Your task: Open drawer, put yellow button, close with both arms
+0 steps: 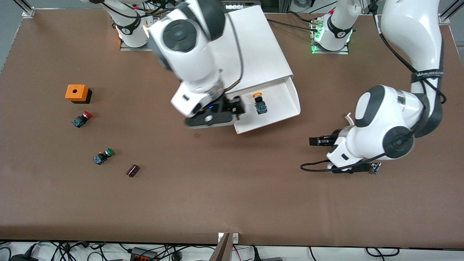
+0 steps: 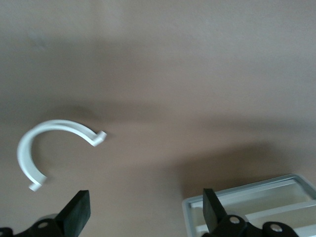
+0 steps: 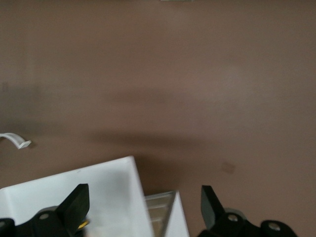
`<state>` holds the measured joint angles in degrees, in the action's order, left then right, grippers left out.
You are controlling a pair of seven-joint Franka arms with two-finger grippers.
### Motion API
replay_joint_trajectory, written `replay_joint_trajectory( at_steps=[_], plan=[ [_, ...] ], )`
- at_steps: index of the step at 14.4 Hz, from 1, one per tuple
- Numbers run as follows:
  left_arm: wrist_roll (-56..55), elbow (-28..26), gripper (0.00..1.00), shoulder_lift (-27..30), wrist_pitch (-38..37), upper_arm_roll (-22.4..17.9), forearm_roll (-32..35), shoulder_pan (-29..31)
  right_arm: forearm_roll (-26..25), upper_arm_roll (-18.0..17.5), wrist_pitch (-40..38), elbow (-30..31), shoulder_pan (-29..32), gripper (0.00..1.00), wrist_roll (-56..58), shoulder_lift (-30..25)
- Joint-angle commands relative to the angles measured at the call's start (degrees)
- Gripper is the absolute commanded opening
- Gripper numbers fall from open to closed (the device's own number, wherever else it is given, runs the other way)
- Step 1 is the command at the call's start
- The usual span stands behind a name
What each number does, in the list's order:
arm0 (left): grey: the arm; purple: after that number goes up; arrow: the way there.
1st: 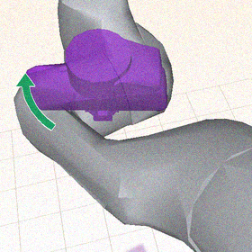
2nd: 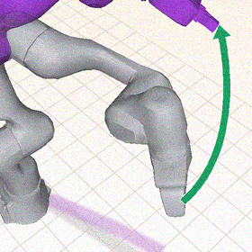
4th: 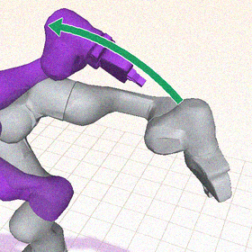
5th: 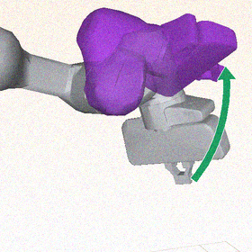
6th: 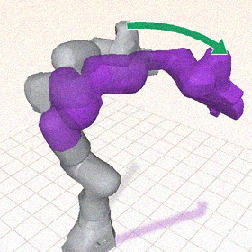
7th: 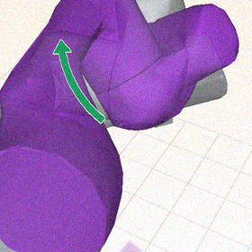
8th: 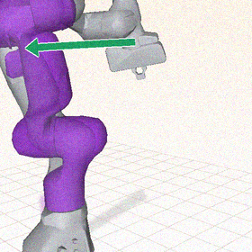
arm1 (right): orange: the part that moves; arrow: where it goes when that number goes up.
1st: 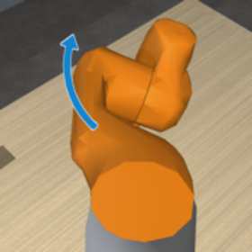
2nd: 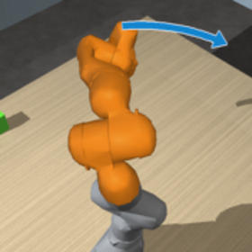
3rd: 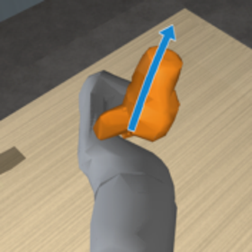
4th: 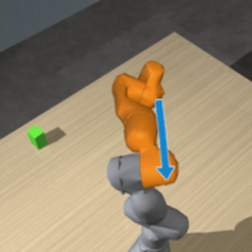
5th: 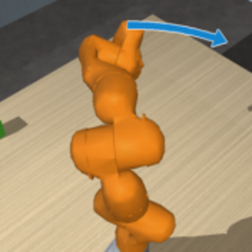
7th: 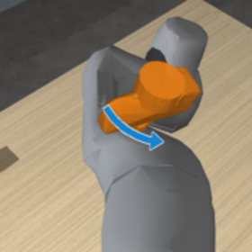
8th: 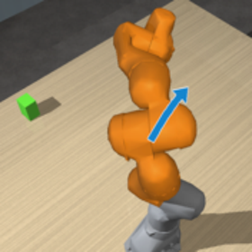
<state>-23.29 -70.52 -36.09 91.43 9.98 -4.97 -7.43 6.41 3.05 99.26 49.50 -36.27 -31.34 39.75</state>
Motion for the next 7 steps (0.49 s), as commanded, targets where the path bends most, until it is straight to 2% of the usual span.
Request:
replay_joint_trajectory(
  at_steps=[1,4,7],
  plan=[
    [-9.20,-3.38,1.00,1.11,5.23,2.41,-0.84,-1.53,0.27,-0.77,-5.54,0.16,7.25,1.00,8.36,-1.16],
    [-15.45,-7.43,1.00,2.78,11.56,2.33,0.83,-6.44,-2.88,0.02,-12.67,0.25,14.37,1.00,17.43,-2.65],
    [-20.55,-10.51,1.00,3.40,15.10,2.42,2.68,-9.43,-5.35,0.02,-18.90,1.38,19.38,1.00,20.52,-4.05]
  ],
)
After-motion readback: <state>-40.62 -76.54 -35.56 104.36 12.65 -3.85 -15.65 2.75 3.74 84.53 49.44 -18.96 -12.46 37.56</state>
